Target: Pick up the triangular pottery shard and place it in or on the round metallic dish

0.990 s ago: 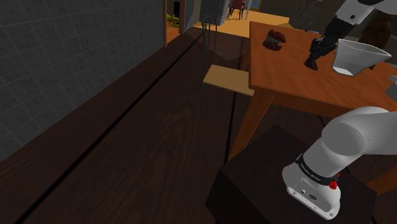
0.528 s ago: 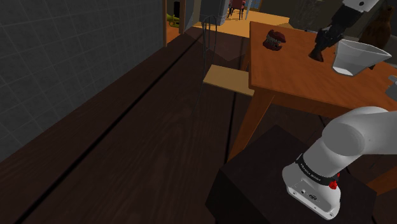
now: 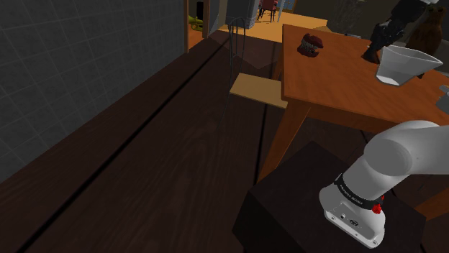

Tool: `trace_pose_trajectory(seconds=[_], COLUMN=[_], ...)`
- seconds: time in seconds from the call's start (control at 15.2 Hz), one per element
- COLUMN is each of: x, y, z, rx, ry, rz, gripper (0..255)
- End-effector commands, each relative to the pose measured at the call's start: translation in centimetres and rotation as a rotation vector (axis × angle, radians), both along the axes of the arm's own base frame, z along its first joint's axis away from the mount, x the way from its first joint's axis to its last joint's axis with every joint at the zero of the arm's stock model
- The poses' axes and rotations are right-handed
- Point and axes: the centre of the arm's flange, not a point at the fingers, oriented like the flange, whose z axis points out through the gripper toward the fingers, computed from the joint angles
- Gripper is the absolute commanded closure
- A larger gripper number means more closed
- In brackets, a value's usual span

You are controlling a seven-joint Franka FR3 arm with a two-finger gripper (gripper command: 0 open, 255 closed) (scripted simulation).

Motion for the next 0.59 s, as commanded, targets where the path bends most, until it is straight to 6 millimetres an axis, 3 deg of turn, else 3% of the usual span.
trace_pose_trajectory(seconds=[0.0,0.53], x=[-1.9,-10.5], y=[-1.4,-7.5], z=[0.2,0.3], rx=[0.0,0.0], ry=[0.001,0.001], rz=[0.001,0.001], gripper=[255,255])
